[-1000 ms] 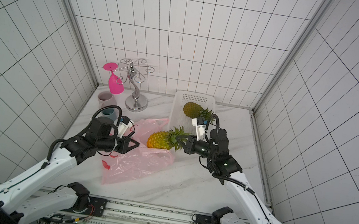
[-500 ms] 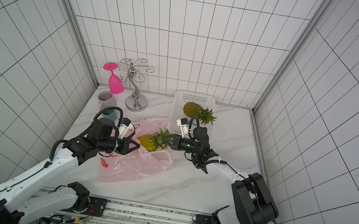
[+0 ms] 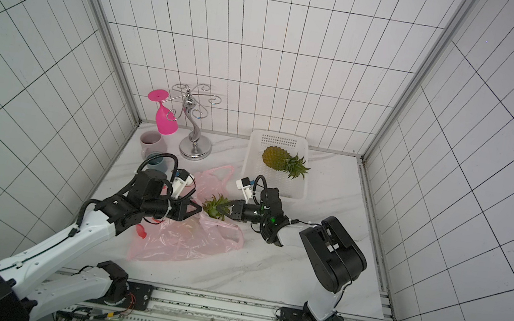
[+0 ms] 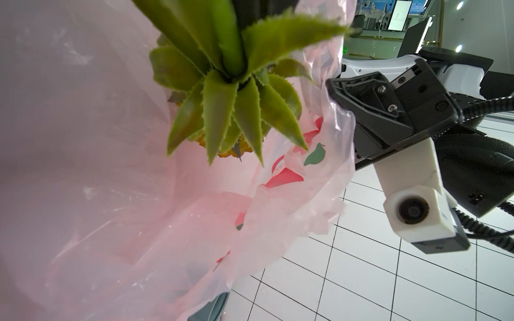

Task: Place the pineapple into a plastic bag & tie a knot
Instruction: Place the pineapple in the plastic bag.

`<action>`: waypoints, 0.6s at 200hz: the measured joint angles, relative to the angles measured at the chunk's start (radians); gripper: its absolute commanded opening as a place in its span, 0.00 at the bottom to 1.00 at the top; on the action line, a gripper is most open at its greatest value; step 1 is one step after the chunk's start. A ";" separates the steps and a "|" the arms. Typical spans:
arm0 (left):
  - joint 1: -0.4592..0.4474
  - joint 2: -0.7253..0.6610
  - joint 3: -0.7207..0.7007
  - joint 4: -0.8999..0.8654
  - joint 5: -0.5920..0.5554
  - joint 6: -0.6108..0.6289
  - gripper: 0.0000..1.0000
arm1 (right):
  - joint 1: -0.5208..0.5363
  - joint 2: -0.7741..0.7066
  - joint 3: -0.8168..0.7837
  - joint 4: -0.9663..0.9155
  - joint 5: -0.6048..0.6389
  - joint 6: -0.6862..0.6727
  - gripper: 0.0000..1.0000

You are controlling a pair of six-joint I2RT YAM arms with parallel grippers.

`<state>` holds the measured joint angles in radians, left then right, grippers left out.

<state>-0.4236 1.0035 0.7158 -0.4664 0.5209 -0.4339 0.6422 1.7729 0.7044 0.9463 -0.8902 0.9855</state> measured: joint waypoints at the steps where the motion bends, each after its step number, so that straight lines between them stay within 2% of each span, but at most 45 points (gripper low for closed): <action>1: 0.000 0.000 0.000 0.000 0.000 0.000 0.00 | 0.000 0.001 0.000 -0.001 0.000 -0.001 0.00; 61: 0.000 0.008 -0.022 0.029 0.000 -0.011 0.00 | 0.006 0.032 0.065 -0.247 0.037 -0.182 0.00; 71: 0.000 0.008 -0.029 0.031 -0.001 -0.015 0.00 | 0.010 0.040 0.083 -0.275 0.035 -0.203 0.04; 83: 0.000 0.008 -0.040 0.037 -0.001 -0.022 0.00 | 0.013 0.051 0.103 -0.314 0.034 -0.226 0.12; 120: -0.001 0.007 -0.069 0.045 -0.006 -0.042 0.00 | 0.000 0.031 0.120 -0.490 0.046 -0.343 0.54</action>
<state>-0.4244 1.0103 0.6472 -0.4213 0.5148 -0.4755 0.6418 1.8038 0.8246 0.4561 -0.8440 0.6426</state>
